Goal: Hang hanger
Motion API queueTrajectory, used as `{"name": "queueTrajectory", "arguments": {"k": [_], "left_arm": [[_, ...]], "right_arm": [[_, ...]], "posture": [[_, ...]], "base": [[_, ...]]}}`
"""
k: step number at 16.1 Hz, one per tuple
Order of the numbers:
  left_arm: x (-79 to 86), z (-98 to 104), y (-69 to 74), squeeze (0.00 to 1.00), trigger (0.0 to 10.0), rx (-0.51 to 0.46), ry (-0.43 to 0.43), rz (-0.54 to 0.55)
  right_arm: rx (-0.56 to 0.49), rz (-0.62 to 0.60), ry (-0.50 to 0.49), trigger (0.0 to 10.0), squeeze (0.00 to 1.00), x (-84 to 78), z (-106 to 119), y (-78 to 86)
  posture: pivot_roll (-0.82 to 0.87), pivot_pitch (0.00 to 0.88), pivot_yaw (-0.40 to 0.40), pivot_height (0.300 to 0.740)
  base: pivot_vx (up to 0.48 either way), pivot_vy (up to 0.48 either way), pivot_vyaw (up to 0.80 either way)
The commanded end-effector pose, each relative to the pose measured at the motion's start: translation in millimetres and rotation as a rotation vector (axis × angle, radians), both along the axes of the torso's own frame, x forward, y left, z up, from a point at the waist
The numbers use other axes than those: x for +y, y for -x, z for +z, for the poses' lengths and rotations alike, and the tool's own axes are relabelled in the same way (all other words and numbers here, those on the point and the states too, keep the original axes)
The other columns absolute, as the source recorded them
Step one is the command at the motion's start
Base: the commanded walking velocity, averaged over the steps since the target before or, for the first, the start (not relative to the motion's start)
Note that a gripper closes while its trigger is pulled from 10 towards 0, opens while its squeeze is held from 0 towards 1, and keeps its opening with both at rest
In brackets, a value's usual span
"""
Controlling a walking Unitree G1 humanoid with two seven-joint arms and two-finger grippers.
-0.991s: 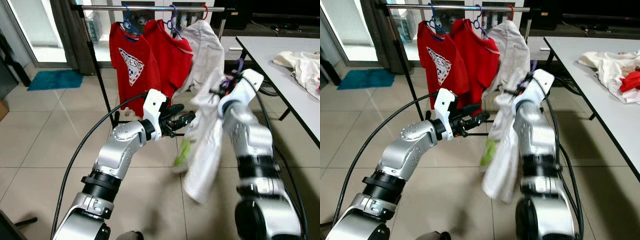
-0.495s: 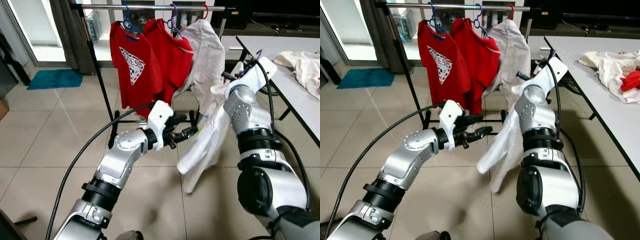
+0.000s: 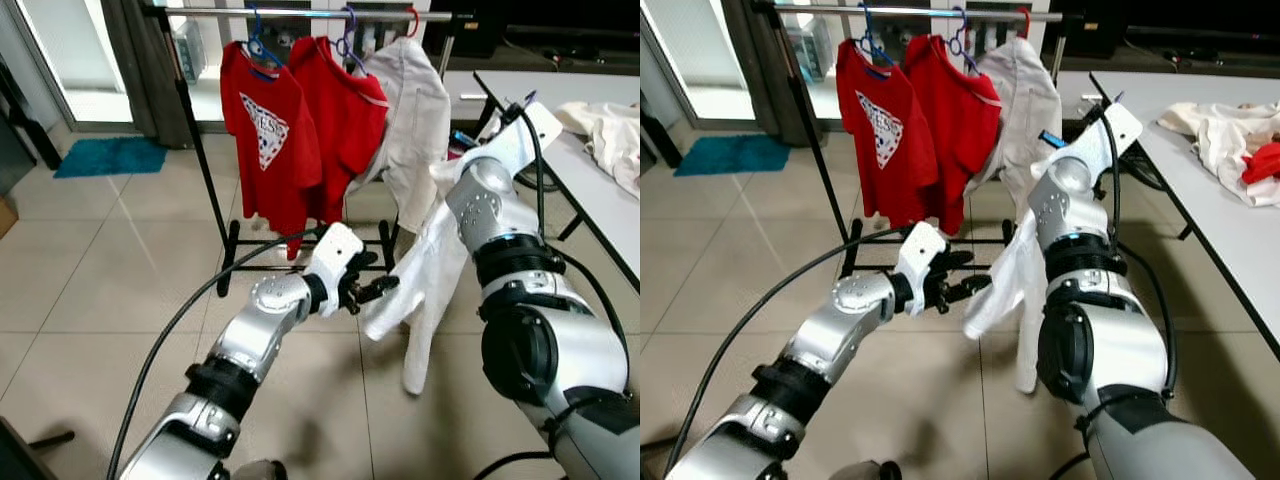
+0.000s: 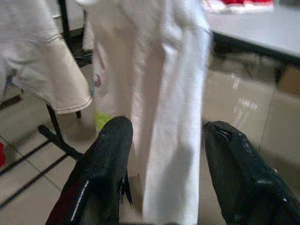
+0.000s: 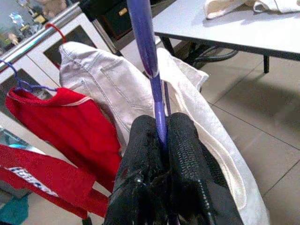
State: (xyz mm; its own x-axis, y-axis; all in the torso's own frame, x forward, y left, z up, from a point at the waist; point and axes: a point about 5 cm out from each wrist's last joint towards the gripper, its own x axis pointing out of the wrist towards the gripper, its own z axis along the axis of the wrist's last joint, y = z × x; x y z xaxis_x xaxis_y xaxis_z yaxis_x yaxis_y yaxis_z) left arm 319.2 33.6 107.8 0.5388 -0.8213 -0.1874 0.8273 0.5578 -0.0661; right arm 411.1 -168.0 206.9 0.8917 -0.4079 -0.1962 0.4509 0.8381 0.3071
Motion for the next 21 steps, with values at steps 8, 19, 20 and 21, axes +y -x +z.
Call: {"name": "queueTrajectory", "arguments": {"k": [8,19,20,21], "left_arm": [[-20.8,-10.0,-1.0,0.0,0.4,0.082,0.066,-0.046],[-12.9,-20.7,-11.6,0.0,0.0,0.061,-0.038,0.043],[-12.3,-20.0,-13.0,0.0,0.0,0.058,-0.033,0.055],[-12.1,-19.6,-14.3,0.0,0.0,0.056,-0.032,0.062]], "right_arm": [[-0.055,-0.013,-0.022,10.0,0.0,10.8,15.3,-3.7],[-0.067,-0.022,-0.049,10.0,0.0,16.5,19.2,-3.4],[-0.068,-0.022,-0.05,10.0,0.0,16.9,19.4,-3.3],[-0.069,-0.022,-0.051,10.0,0.0,17.2,19.5,-3.2]], "posture": [[-0.1,0.0,0.017,0.74],[-0.11,0.0,0.032,0.74],[-0.12,0.0,0.034,0.74],[-0.12,0.0,0.034,0.74]], "base": [[0.0,0.0,0.0],[0.0,0.0,0.0],[0.0,0.0,0.0],[0.0,0.0,0.0]]}}
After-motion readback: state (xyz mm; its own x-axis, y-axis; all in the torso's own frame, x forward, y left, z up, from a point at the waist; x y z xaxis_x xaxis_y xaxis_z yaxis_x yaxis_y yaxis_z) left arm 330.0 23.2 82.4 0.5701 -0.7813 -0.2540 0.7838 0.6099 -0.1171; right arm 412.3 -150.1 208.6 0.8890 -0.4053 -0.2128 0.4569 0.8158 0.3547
